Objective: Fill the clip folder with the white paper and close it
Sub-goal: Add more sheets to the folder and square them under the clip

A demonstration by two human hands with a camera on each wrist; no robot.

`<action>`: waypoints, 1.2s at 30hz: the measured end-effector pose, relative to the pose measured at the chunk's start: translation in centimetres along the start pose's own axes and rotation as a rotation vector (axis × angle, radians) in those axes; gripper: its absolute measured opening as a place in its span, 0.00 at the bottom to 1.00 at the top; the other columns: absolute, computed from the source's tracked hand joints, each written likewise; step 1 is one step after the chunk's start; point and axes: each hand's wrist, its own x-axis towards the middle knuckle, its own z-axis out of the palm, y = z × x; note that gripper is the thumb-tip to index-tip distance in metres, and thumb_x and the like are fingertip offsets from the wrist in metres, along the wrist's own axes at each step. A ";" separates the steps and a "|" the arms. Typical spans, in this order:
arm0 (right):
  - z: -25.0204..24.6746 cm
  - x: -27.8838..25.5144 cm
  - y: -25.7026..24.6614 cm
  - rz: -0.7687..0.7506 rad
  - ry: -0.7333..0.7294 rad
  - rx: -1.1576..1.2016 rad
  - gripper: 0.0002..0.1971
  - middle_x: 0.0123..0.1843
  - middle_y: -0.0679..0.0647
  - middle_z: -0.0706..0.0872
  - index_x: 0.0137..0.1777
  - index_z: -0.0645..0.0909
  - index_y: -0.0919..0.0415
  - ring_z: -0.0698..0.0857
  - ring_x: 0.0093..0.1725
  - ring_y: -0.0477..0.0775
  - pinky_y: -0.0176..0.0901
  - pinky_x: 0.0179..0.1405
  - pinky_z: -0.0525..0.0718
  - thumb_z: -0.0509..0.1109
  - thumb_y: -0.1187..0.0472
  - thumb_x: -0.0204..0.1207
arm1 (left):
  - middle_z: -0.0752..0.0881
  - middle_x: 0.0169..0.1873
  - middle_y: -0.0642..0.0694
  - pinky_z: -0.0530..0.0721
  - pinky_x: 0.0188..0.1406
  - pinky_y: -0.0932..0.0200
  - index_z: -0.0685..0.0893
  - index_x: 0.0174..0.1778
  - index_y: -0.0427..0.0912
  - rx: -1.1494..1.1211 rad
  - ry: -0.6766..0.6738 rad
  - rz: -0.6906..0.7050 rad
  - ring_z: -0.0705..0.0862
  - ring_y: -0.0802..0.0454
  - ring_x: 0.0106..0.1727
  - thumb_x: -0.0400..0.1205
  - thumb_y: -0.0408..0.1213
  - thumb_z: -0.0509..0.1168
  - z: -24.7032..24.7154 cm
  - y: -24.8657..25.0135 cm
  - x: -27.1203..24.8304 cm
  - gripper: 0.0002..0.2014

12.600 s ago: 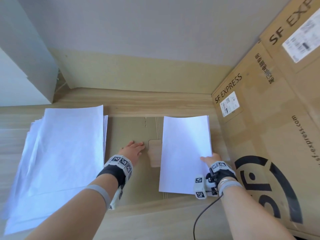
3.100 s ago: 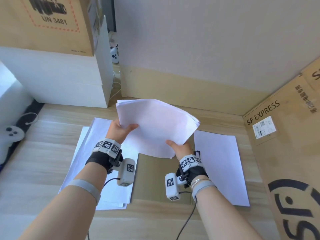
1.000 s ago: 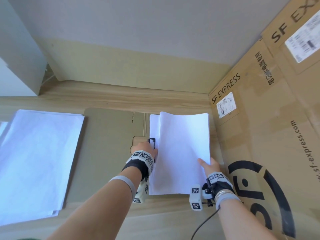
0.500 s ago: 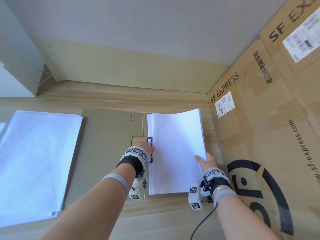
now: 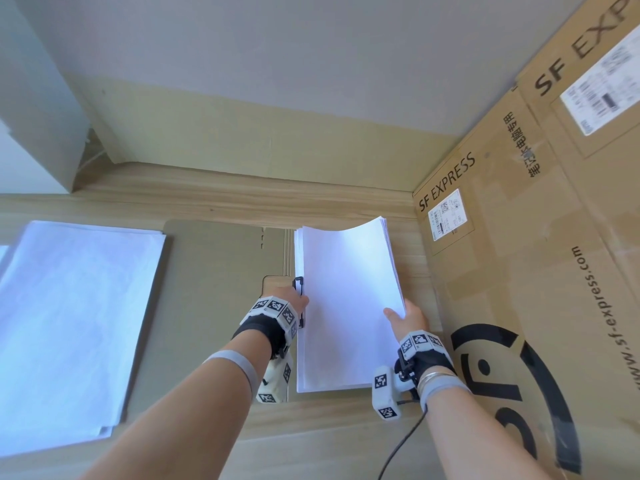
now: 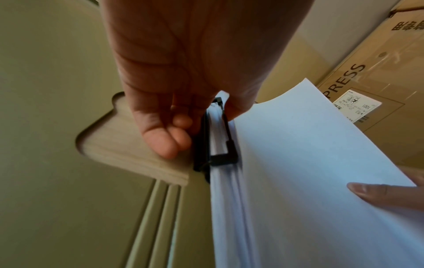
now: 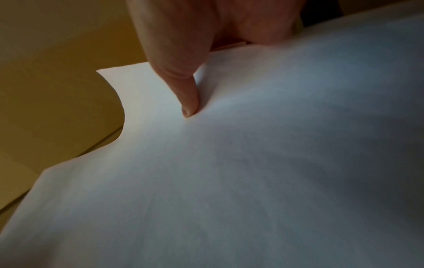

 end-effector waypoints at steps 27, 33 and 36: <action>1.0 0.1 -0.6 0.005 -0.045 -0.030 0.21 0.70 0.60 0.81 0.72 0.73 0.65 0.79 0.69 0.63 0.49 0.68 0.75 0.66 0.61 0.79 | 0.73 0.22 0.50 0.74 0.31 0.60 0.66 0.59 0.46 0.209 0.128 0.181 0.76 0.47 0.28 0.82 0.32 0.47 0.6 -0.9 -0.4 0.11; 0.5 0.3 -0.6 -0.008 -0.025 -0.009 0.19 0.67 0.62 0.83 0.69 0.76 0.67 0.81 0.66 0.63 0.47 0.64 0.76 0.66 0.65 0.79 | 0.73 0.23 0.48 0.75 0.33 0.57 0.64 0.61 0.46 0.219 0.131 0.173 0.76 0.46 0.27 0.82 0.33 0.48 0.7 -1.0 -0.3 0.12; 0.4 0.5 -0.5 -0.005 -0.032 -0.011 0.19 0.67 0.62 0.83 0.69 0.76 0.67 0.81 0.66 0.63 0.47 0.65 0.76 0.66 0.65 0.79 | 0.72 0.23 0.48 0.74 0.31 0.58 0.63 0.67 0.48 0.209 0.126 0.170 0.72 0.49 0.23 0.81 0.32 0.49 0.7 -0.9 -0.2 0.18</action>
